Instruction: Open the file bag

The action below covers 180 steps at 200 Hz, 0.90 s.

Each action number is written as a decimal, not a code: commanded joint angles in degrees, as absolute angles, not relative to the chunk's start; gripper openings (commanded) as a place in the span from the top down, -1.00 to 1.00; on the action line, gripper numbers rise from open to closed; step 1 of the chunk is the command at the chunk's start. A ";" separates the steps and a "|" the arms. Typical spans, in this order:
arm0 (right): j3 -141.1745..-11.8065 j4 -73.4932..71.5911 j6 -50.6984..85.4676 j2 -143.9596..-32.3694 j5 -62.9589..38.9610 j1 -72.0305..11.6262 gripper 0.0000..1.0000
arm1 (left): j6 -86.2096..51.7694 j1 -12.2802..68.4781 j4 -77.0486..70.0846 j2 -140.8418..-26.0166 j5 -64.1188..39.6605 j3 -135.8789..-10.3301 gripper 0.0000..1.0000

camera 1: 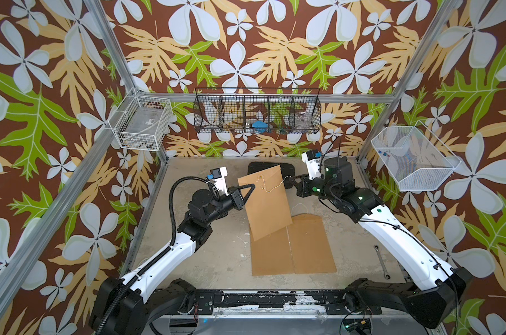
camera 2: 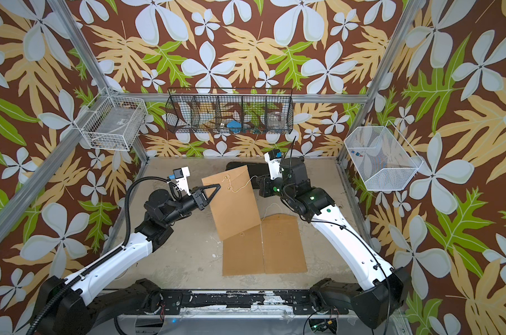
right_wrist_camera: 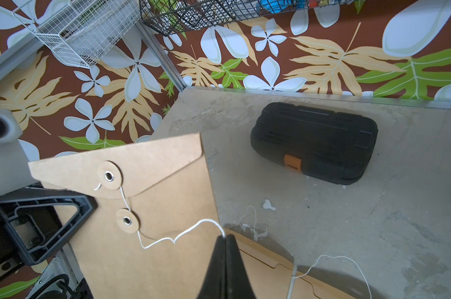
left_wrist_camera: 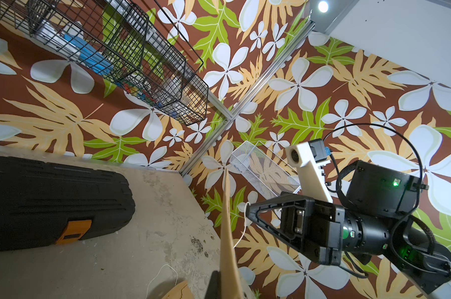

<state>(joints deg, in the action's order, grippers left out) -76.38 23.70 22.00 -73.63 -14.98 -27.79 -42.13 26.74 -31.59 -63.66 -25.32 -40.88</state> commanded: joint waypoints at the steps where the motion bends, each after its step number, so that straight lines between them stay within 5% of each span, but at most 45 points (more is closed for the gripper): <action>1: -78.39 24.16 20.49 -73.99 -13.81 -27.69 1.00 | -42.93 26.63 -35.00 -63.37 -26.76 -40.44 1.00; 180: -89.75 22.94 20.39 -80.60 -23.29 -27.98 1.00 | -45.77 26.63 -39.08 -66.00 -28.44 -37.88 1.00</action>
<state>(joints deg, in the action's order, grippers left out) -88.60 24.84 19.97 -79.59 -19.92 -27.46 -44.80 26.74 -35.42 -65.49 -27.35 -37.85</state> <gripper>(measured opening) 0.049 0.054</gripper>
